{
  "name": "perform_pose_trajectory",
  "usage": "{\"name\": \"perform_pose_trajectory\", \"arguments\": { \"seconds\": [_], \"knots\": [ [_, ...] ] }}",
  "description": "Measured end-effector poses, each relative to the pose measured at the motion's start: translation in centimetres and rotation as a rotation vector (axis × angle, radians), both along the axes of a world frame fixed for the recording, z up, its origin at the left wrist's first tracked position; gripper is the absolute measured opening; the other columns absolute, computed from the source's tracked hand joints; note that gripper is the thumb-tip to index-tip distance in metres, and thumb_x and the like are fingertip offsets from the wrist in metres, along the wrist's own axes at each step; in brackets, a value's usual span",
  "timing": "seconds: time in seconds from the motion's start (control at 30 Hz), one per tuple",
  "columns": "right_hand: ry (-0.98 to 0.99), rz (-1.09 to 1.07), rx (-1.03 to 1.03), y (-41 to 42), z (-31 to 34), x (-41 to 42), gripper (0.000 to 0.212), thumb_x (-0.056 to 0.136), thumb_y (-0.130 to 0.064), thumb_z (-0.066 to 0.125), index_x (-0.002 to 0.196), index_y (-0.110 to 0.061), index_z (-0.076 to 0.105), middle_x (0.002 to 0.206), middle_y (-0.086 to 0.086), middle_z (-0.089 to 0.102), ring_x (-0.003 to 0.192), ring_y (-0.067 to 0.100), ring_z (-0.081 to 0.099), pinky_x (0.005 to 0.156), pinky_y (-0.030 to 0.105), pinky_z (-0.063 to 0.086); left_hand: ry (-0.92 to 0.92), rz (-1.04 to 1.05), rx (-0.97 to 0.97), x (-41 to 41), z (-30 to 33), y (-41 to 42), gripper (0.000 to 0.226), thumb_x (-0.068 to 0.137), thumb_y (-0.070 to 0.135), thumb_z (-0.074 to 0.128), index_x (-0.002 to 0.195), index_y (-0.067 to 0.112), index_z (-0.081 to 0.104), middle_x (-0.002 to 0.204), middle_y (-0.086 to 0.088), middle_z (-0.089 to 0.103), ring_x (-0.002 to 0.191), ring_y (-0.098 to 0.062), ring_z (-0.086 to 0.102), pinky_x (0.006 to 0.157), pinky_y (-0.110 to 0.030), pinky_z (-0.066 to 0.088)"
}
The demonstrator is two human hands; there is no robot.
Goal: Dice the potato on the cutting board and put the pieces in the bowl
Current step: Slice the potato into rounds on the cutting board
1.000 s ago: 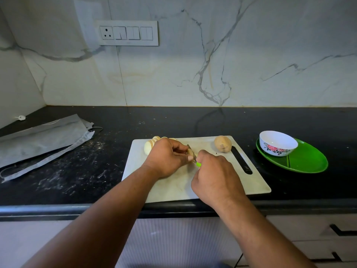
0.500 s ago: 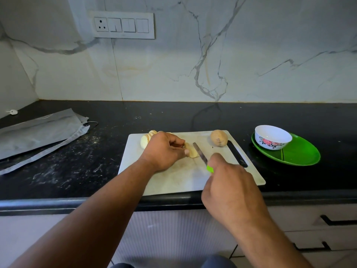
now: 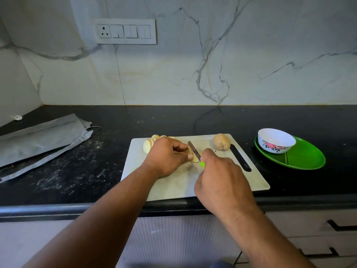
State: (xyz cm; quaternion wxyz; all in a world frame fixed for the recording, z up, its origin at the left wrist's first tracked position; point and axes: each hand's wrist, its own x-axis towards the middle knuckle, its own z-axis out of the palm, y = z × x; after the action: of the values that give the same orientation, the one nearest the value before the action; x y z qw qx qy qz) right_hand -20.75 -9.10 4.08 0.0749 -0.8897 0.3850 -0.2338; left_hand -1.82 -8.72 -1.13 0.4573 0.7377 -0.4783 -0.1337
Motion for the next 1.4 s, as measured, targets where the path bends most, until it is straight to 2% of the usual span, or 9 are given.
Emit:
{"name": "perform_pose_trajectory", "arguments": {
  "seconds": [0.17, 0.3, 0.43, 0.57, 0.83, 1.0, 1.1, 1.27, 1.4],
  "knots": [
    [0.022, -0.006, 0.001, 0.1, -0.1, 0.3, 0.029, 0.088, -0.020, 0.053, 0.116, -0.024, 0.046, 0.068, -0.007, 0.037, 0.059, 0.013, 0.037, 0.045, 0.021, 0.020, -0.006, -0.016, -0.012, 0.1, -0.1, 0.0, 0.009, 0.082, 0.020, 0.088, 0.090, 0.020, 0.084, 0.082, 0.010, 0.078, 0.084, -0.009, 0.072, 0.078, -0.013, 0.055],
    [0.044, 0.009, -0.003, 0.0, -0.1, 1.0, 0.031, 0.089, -0.021, 0.054, 0.119, -0.024, 0.047, 0.068, -0.007, 0.036, 0.058, 0.010, 0.036, 0.045, 0.021, 0.023, 0.000, 0.000, -0.012, 0.2, -0.1, -0.1, 0.010, 0.083, 0.018, 0.088, 0.083, 0.024, 0.081, 0.079, 0.013, 0.076, 0.081, -0.002, 0.070, 0.071, -0.006, 0.051],
    [0.061, 0.005, -0.015, -0.3, -0.3, 1.6, 0.032, 0.089, -0.019, 0.052, 0.120, -0.023, 0.046, 0.069, -0.006, 0.037, 0.058, 0.012, 0.038, 0.048, 0.024, 0.026, -0.027, 0.012, -0.001, 0.2, -0.1, -0.4, 0.003, 0.084, 0.021, 0.086, 0.085, 0.020, 0.083, 0.081, 0.006, 0.077, 0.083, -0.013, 0.072, 0.078, -0.023, 0.059],
    [0.054, 0.007, -0.025, -0.2, -1.2, 1.4, 0.035, 0.090, -0.020, 0.051, 0.124, -0.023, 0.044, 0.076, -0.005, 0.045, 0.061, 0.013, 0.042, 0.045, 0.020, 0.022, -0.041, 0.012, 0.009, 0.4, -0.1, -0.4, 0.003, 0.085, 0.022, 0.085, 0.087, 0.025, 0.084, 0.082, 0.010, 0.077, 0.085, -0.011, 0.072, 0.082, -0.029, 0.060],
    [0.003, -0.009, -0.026, -1.2, -2.7, 0.7, 0.031, 0.090, -0.021, 0.049, 0.121, -0.026, 0.046, 0.079, -0.004, 0.057, 0.068, 0.016, 0.054, 0.057, 0.025, 0.036, -0.071, 0.042, 0.035, 0.2, -0.1, -0.3, 0.010, 0.096, 0.022, 0.073, 0.096, 0.021, 0.084, 0.097, 0.013, 0.078, 0.089, -0.006, 0.070, 0.074, -0.013, 0.051],
    [-0.059, 0.040, -0.041, -0.9, -3.3, 0.8, 0.027, 0.092, -0.023, 0.050, 0.119, -0.026, 0.047, 0.078, -0.007, 0.056, 0.065, 0.013, 0.050, 0.055, 0.021, 0.033, -0.020, 0.032, -0.001, 0.2, -0.2, -0.3, 0.021, 0.086, 0.012, 0.084, 0.079, 0.029, 0.073, 0.082, 0.011, 0.077, 0.080, -0.008, 0.075, 0.082, -0.027, 0.063],
    [-0.060, 0.035, -0.032, -1.0, -3.2, 0.9, 0.028, 0.093, -0.024, 0.050, 0.121, -0.026, 0.046, 0.079, -0.007, 0.057, 0.066, 0.012, 0.051, 0.055, 0.020, 0.034, -0.031, 0.035, 0.008, 0.0, -0.1, -0.3, 0.026, 0.085, 0.010, 0.084, 0.078, 0.032, 0.071, 0.083, 0.011, 0.077, 0.080, -0.008, 0.075, 0.084, -0.027, 0.063],
    [-0.069, 0.030, -0.007, -1.3, -2.7, 1.1, 0.027, 0.092, -0.024, 0.053, 0.119, -0.026, 0.048, 0.073, -0.007, 0.052, 0.062, 0.011, 0.048, 0.048, 0.018, 0.026, -0.115, 0.052, 0.042, -0.1, 0.1, -0.3, 0.018, 0.090, 0.014, 0.079, 0.083, 0.030, 0.077, 0.084, 0.016, 0.073, 0.083, -0.006, 0.070, 0.076, -0.013, 0.054],
    [-0.045, 0.025, -0.004, -1.5, -2.2, 1.5, 0.029, 0.091, -0.022, 0.054, 0.119, -0.026, 0.048, 0.070, -0.007, 0.048, 0.062, 0.012, 0.046, 0.052, 0.023, 0.031, -0.142, 0.050, 0.045, -0.2, 0.1, -0.4, 0.009, 0.091, 0.016, 0.078, 0.092, 0.023, 0.083, 0.087, 0.013, 0.075, 0.085, -0.007, 0.070, 0.078, -0.015, 0.054]
  ]
}}
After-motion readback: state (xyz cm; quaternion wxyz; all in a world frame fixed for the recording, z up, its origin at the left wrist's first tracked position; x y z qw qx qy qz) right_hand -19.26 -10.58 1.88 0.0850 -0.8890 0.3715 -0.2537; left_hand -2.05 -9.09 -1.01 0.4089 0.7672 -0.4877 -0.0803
